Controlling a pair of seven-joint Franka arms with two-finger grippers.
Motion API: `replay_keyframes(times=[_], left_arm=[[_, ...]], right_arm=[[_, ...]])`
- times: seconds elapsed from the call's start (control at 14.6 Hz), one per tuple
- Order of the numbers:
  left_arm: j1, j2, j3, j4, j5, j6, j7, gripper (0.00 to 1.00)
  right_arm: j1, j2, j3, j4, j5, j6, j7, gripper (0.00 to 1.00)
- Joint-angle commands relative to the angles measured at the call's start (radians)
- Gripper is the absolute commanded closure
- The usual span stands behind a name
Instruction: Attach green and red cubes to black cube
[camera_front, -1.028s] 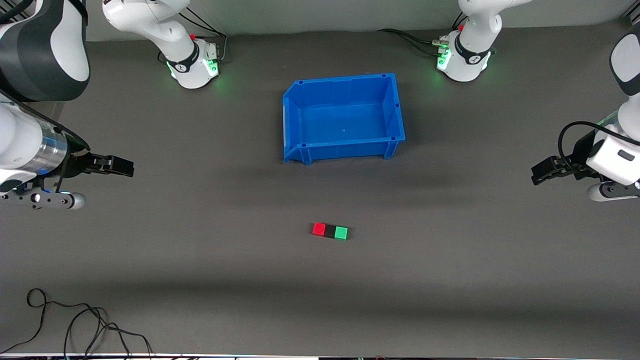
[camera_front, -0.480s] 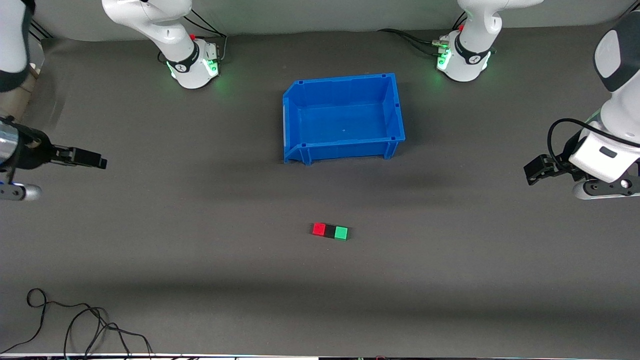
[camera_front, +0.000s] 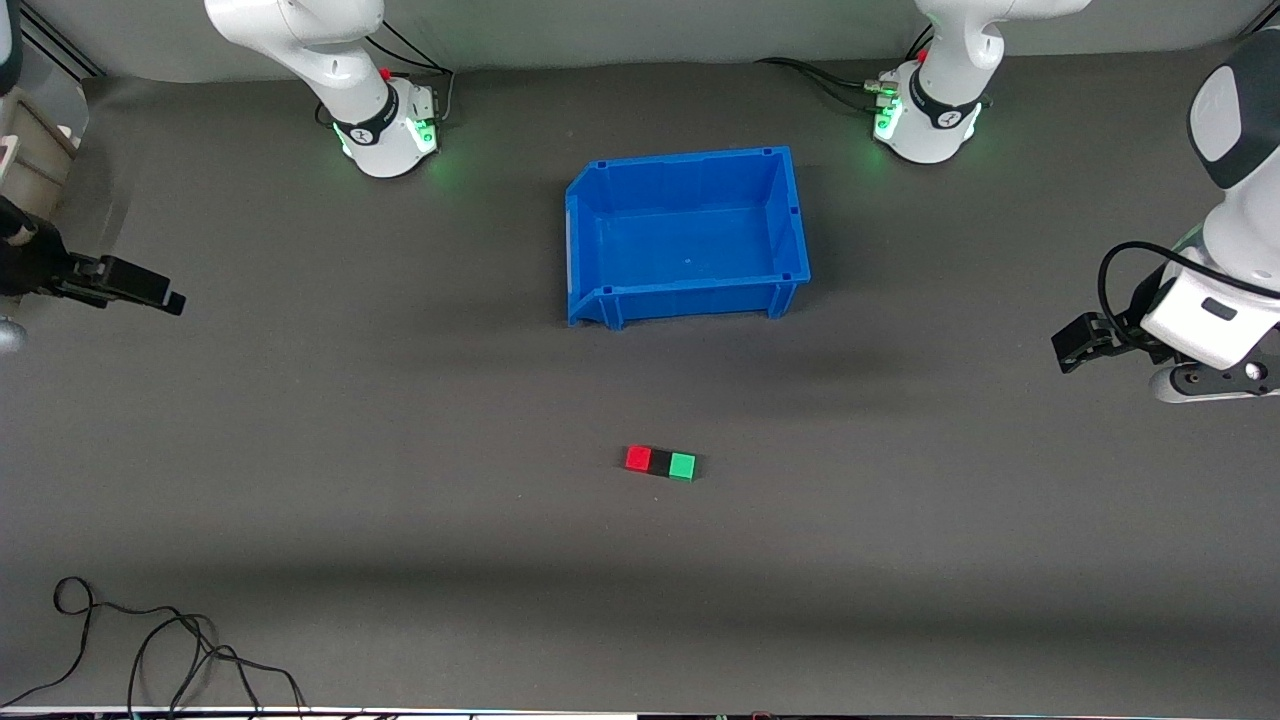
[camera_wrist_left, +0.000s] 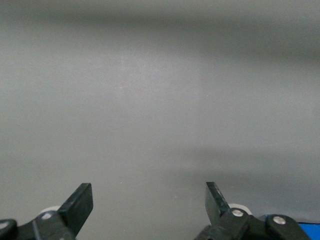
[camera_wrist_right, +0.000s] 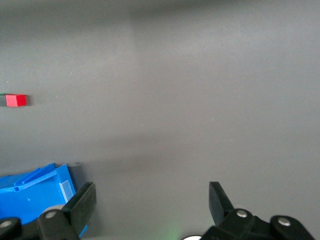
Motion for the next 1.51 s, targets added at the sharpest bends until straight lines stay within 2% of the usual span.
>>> replay_keyframes(times=[0.0, 0.27, 0.55, 0.69, 0.89, 1.23, 1.44], left_arm=[[-0.025, 0.022, 0.024, 0.039, 0.005, -0.006, 0.000, 0.00], [-0.002, 0.043, 0.024, 0.044, 0.003, 0.013, 0.003, 0.00], [-0.003, 0.042, 0.021, 0.057, 0.003, 0.014, 0.011, 0.00], [0.004, 0.045, 0.021, 0.061, -0.005, 0.011, 0.005, 0.00], [0.031, 0.040, 0.021, 0.067, -0.094, -0.053, 0.019, 0.00], [0.018, 0.029, 0.016, 0.077, -0.094, -0.096, 0.017, 0.00], [0.011, 0.012, 0.013, 0.155, -0.094, -0.203, 0.017, 0.00]], right_arm=[[-0.016, -0.052, 0.024, -0.059, -0.020, 0.035, -0.011, 0.00], [-0.016, -0.046, 0.027, -0.053, -0.026, 0.031, -0.010, 0.00], [-0.018, -0.044, 0.093, -0.051, -0.140, 0.022, -0.011, 0.00], [-0.018, -0.044, 0.101, -0.053, -0.140, 0.022, -0.011, 0.00], [-0.018, -0.044, 0.101, -0.051, -0.137, 0.022, -0.011, 0.00], [-0.018, -0.044, 0.101, -0.051, -0.131, 0.022, -0.011, 0.00], [-0.018, -0.044, 0.101, -0.051, -0.128, 0.022, -0.011, 0.00]])
